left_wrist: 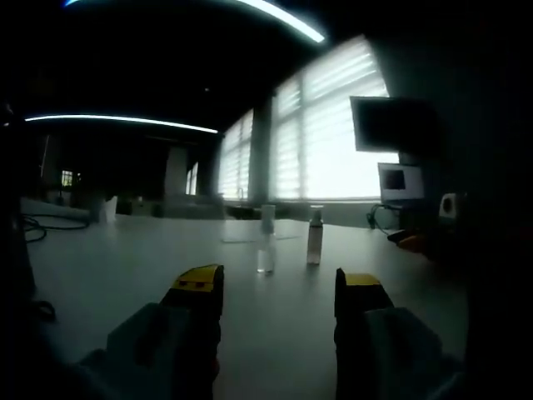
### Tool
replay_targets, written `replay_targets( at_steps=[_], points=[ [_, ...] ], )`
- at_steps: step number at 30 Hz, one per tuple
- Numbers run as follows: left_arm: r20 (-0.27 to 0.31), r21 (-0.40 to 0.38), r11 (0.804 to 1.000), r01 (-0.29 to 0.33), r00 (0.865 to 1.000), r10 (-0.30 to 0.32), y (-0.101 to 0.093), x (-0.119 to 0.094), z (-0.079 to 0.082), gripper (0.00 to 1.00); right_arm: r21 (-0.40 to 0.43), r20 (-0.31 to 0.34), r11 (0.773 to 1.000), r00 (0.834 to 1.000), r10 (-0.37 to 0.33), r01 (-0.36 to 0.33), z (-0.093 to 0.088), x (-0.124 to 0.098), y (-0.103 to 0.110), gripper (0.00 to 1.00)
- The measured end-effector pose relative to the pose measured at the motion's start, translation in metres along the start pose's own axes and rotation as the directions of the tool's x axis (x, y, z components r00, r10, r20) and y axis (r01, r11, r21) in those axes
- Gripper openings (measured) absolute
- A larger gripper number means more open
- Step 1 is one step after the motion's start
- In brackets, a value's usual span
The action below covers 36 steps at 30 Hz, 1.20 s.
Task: Clamp pump bottle remove cover press pump head put on cover
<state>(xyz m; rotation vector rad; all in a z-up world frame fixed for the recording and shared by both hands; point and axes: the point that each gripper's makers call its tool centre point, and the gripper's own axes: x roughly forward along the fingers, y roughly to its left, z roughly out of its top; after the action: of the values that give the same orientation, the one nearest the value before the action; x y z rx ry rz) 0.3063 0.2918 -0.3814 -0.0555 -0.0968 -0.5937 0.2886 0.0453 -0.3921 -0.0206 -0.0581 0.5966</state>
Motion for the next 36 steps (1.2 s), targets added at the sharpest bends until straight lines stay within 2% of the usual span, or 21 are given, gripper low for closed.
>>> replay_targets(
  at_steps=[13, 23, 29, 36],
  points=[
    [-0.008, 0.001, 1.000, -0.002, 1.000, 0.002, 0.002, 0.000, -0.002, 0.43, 0.000, -0.002, 1.000, 1.000, -0.002, 0.002, 0.000, 0.000, 0.000, 0.28],
    [-0.058, 0.018, 1.000, -0.006, 0.998, 0.007, 0.002, 0.002, -0.011, 0.44, 0.006, 0.008, 1.000, 1.000, 0.003, -0.004, 0.001, -0.001, -0.002, 0.28],
    [-0.050, 0.018, 1.000, -0.023, 0.998, 0.024, 0.005, 0.002, -0.008, 0.44, 0.004, 0.007, 1.000, 1.000, 0.008, -0.008, 0.001, -0.001, 0.000, 0.28],
    [-0.069, 0.003, 1.000, -0.031, 0.997, 0.031, 0.007, 0.003, -0.010, 0.44, 0.001, 0.006, 1.000, 1.000, 0.003, -0.003, 0.001, -0.001, -0.002, 0.28]
  ],
)
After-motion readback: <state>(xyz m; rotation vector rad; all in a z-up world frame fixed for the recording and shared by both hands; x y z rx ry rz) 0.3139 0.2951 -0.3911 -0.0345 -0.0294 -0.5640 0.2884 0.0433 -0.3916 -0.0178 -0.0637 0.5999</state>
